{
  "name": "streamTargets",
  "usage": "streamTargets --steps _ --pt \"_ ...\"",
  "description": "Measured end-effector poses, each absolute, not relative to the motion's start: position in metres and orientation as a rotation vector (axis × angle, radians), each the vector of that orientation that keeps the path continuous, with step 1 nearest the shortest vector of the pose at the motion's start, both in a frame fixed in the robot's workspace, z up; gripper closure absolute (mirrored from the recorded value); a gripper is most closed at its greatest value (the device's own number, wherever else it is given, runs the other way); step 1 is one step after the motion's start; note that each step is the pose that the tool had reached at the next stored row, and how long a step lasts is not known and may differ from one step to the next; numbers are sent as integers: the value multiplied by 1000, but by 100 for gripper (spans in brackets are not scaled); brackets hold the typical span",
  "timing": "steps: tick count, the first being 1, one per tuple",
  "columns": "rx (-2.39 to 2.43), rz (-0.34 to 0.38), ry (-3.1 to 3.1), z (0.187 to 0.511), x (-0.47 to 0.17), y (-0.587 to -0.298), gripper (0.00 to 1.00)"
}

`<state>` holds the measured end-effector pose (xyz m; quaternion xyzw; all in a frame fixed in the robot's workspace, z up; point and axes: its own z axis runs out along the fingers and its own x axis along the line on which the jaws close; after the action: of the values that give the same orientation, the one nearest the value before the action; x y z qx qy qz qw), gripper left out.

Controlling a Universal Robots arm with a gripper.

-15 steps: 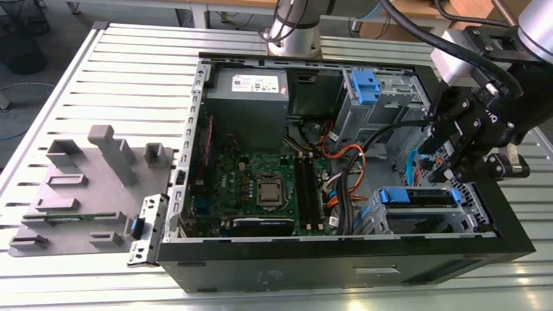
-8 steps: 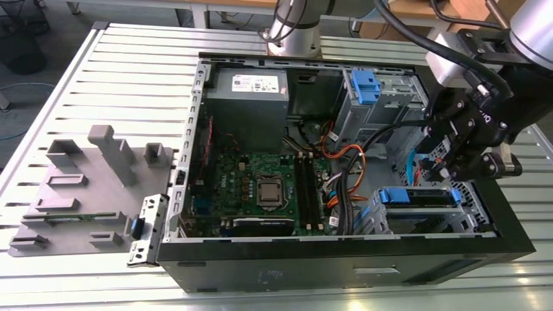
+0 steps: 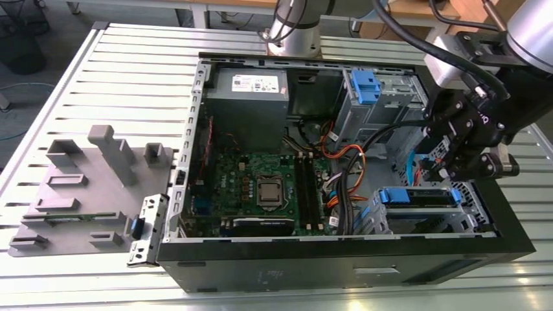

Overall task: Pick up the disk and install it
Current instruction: 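Insert the first disk wire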

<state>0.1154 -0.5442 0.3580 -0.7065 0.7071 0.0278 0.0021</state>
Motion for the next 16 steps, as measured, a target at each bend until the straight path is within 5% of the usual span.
streamTargets --steps 16 --pt "-2216 87 2219 354 120 -544 52"
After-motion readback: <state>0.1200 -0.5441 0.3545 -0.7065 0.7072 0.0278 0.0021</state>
